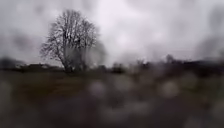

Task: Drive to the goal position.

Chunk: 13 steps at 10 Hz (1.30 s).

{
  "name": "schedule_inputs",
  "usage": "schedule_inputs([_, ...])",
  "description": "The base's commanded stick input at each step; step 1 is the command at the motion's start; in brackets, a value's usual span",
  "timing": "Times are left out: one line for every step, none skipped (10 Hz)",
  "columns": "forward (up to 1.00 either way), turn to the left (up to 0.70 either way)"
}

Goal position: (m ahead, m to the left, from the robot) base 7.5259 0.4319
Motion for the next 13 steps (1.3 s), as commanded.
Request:
schedule_inputs([1.0,0.0])
schedule_inputs([1.0,0.0])
schedule_inputs([1.0,0.0])
schedule_inputs([1.0,0.0])
schedule_inputs([1.0,0.0])
schedule_inputs([1.0,0.0])
schedule_inputs([1.0,0.0])
schedule_inputs([1.0,0.0])
schedule_inputs([1.0,0.0])
schedule_inputs([1.0,0.0])
schedule_inputs([1.0,0.0])
schedule_inputs([1.0,0.0])
schedule_inputs([1.0,0.0])
